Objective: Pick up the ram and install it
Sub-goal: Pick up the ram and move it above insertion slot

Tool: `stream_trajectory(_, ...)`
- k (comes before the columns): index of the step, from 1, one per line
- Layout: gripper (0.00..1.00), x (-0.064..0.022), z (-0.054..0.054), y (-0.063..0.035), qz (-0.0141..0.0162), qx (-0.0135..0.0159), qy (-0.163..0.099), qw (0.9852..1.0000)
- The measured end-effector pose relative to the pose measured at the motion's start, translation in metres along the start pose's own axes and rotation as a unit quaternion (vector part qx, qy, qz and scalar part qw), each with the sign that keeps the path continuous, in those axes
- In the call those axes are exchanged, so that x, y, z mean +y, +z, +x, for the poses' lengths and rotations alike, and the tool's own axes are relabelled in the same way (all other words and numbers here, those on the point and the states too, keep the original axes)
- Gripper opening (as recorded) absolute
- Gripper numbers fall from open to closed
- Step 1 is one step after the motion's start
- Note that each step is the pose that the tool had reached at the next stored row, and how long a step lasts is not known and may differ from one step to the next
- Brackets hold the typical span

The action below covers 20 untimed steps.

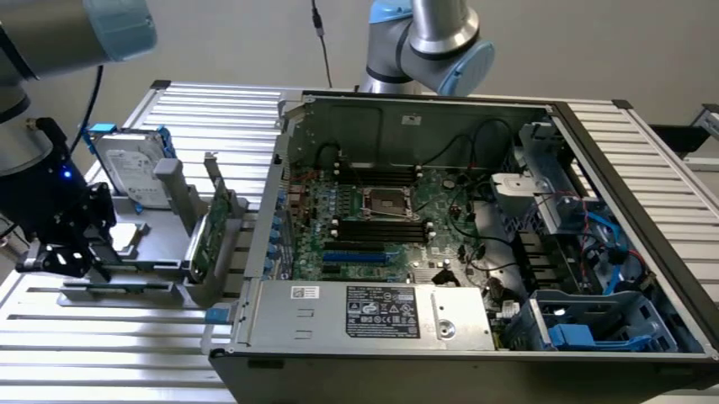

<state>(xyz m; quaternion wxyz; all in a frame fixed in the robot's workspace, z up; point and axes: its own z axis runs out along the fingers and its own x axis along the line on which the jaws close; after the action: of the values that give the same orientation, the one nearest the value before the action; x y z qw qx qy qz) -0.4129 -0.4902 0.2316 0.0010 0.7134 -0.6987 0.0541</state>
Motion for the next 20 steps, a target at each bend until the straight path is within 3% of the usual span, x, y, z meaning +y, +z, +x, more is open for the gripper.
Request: stream_trajectory(20,0.36,-0.0007,0.002,0.0363,-0.0001,-0.0009,0.000,1.0000)
